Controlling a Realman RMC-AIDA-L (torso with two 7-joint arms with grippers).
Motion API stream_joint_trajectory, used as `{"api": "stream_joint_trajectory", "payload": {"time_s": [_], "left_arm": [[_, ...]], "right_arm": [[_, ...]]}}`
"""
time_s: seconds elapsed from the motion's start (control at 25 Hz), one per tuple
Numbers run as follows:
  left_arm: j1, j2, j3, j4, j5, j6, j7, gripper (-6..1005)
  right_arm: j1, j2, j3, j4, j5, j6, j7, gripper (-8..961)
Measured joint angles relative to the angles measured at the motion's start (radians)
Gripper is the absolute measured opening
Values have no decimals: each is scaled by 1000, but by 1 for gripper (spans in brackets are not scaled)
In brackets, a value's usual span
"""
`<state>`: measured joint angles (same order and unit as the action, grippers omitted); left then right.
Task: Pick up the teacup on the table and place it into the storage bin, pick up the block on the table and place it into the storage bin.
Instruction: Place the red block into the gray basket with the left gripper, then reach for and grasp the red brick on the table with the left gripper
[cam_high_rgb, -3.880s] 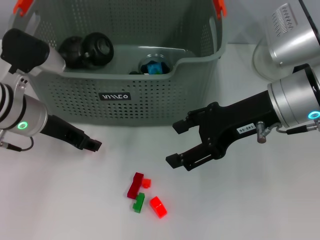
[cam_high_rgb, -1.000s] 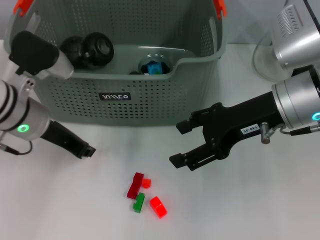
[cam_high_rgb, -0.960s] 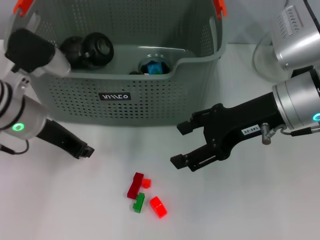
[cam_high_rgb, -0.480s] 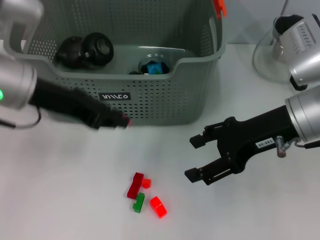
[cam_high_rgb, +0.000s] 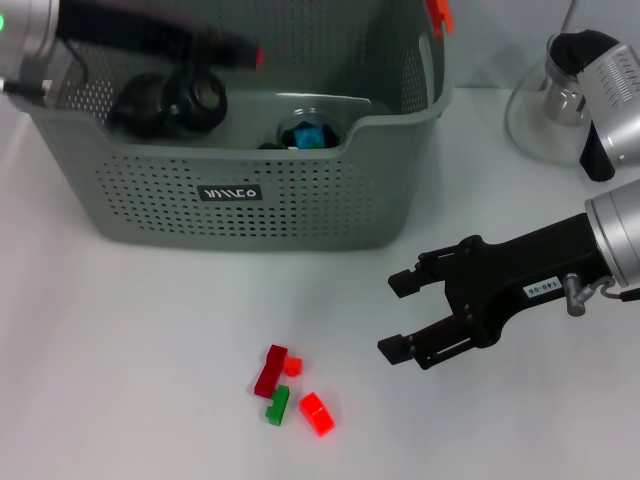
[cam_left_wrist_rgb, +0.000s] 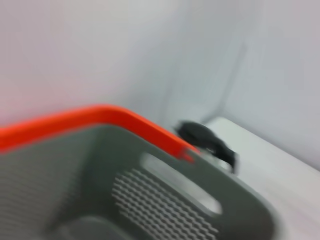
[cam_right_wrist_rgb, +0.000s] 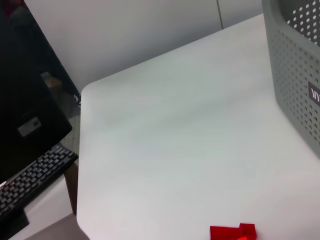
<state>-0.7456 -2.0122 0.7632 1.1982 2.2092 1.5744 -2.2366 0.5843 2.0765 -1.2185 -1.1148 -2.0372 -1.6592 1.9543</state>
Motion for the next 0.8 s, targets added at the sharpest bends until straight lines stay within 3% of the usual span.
{"api": "stream_joint_trajectory", "payload": {"time_s": [0.08,0.12,0.32,0.64,0.8], "left_arm": [[-17,11,1,-38,22,-50,0,178],[-42,20,4,-87,81,-133,-3,178],[-61,10,10,-115,154,-223,-12,178],[-57,4,11,-111,164,-289,-14,278],[-51,6,2,-83,164,-283,-14,411]], "right_arm": [[1,1,1,3,0,-1,0,912],[2,1,2,4,0,-1,0,912],[7,5,4,7,0,2,0,912],[10,9,4,7,0,6,2,911],[10,10,4,7,0,7,1,911]]}}
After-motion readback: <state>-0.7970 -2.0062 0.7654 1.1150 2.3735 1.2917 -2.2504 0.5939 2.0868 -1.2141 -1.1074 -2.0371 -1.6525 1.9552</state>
